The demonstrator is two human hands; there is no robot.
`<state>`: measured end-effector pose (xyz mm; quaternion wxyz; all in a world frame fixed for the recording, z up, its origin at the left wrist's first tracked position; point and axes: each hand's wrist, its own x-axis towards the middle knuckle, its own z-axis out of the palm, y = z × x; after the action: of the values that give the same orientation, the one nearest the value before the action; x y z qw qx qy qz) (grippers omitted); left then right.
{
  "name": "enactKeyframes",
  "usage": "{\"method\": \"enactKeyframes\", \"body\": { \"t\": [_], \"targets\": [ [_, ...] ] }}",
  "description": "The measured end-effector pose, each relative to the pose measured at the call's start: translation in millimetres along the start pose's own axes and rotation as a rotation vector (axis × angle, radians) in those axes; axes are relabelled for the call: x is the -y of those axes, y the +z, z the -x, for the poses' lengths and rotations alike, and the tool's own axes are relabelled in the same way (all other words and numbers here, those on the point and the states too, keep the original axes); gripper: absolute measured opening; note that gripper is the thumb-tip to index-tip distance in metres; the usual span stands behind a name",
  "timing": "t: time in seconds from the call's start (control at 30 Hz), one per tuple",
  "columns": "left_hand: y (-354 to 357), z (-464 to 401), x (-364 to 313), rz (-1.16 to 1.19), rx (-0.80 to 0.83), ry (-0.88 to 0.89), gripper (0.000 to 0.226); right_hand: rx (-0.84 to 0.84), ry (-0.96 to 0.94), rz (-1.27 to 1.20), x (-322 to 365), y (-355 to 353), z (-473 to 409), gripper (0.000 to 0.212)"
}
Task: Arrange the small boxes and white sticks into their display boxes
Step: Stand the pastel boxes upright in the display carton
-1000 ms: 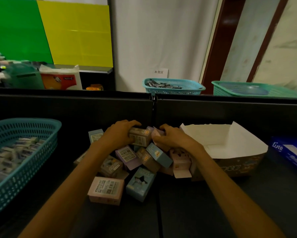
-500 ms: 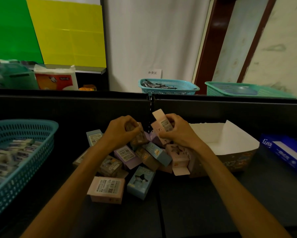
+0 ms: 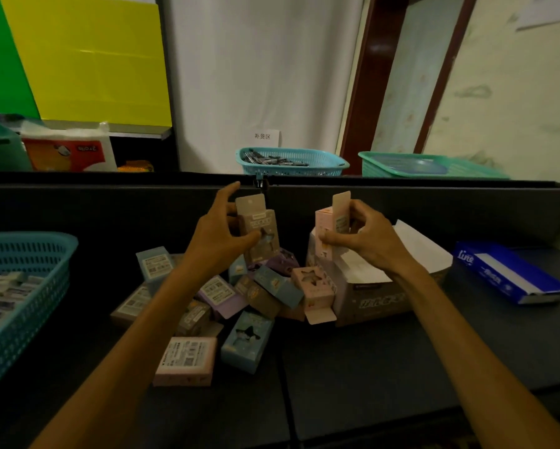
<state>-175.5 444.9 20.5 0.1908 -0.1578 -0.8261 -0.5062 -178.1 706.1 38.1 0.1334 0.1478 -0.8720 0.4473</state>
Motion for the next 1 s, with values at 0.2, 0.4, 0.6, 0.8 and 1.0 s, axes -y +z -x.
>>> {"method": "enactKeyframes", "body": {
  "t": [0.2,0.4,0.6,0.8,1.0],
  "targets": [
    [26,-13,-17,0.078,0.038,0.063,0.084,0.011,0.042,-0.126,-19,-35,1,0.08],
    [65,-31,-33,0.064,0.006,0.122,0.066,0.037,-0.01,-0.149,-48,-69,-11,0.072],
    [106,-53,-42,0.022,-0.058,0.085,0.05,0.139,-0.051,-0.176,-79,-101,-35,0.039],
    [138,-62,-51,-0.021,-0.098,0.059,0.048,0.258,-0.08,-0.193,-111,-116,-53,0.036],
    [154,-68,-59,-0.041,-0.067,0.022,0.077,0.342,-0.097,-0.179,-131,-124,-64,0.029]
  ]
}}
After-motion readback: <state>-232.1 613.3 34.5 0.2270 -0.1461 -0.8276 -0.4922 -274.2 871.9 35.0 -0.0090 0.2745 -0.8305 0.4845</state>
